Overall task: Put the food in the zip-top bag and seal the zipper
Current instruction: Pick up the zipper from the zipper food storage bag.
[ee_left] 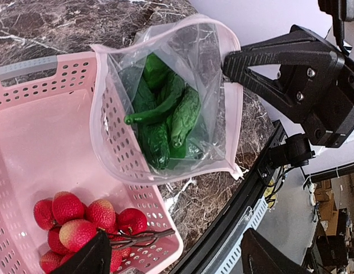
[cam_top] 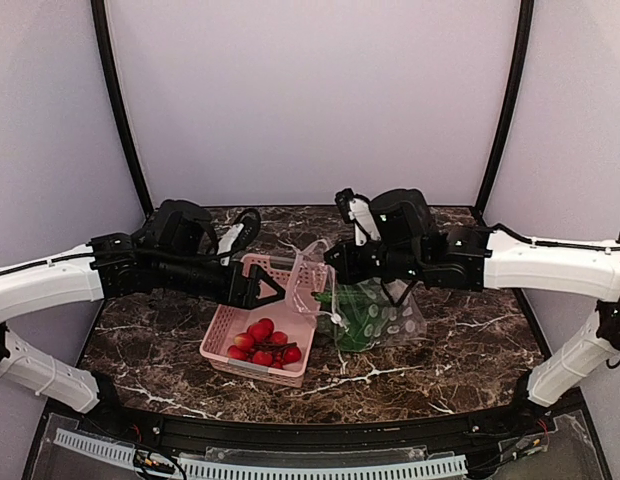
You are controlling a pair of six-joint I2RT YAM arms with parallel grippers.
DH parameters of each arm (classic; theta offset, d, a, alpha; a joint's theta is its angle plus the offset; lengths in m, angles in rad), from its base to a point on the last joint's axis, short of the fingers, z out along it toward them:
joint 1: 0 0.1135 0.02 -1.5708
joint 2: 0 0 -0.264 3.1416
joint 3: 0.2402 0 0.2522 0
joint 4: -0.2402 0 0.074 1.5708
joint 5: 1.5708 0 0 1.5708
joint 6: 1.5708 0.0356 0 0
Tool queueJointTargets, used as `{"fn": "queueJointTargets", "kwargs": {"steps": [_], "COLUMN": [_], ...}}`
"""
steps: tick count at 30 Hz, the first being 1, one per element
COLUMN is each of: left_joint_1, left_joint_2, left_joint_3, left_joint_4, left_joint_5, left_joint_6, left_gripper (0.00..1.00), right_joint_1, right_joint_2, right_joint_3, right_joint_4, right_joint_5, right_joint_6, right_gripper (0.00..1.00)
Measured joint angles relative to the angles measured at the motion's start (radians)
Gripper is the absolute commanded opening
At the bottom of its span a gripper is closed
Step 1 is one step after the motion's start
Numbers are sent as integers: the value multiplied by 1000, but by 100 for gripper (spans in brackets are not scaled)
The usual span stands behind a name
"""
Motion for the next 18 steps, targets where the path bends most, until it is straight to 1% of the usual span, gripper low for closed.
{"fn": "queueJointTargets", "kwargs": {"steps": [6,7,8,12,14,15,18], "left_joint_1": [3,3,3,3,3,3,3], "left_joint_2": [-47,-53,-58,-80,-94,-103,-128], "left_joint_3": [-101,-115,-126,-146,-150,-151,-164], "left_joint_4": [56,61,63,67,69,69,84], "left_joint_5": [-4,-3,-3,-4,-5,-6,-10], "left_joint_6": [-64,-73,-80,-95,-98,-98,-99], "left_gripper": [79,79,79,79,79,78,78], "right_joint_1": [-21,-23,-25,-29,-29,-29,-26], "right_joint_2": [121,132,142,141,130,119,43], "right_joint_3": [99,109,119,132,132,128,85], "right_joint_4": [0,0,0,4,3,5,8], "right_joint_5": [-17,-21,-24,-43,-58,-69,-98], "right_joint_6": [-30,-33,-39,-76,-89,-108,-139], "right_gripper": [0,4,11,44,53,57,62]}}
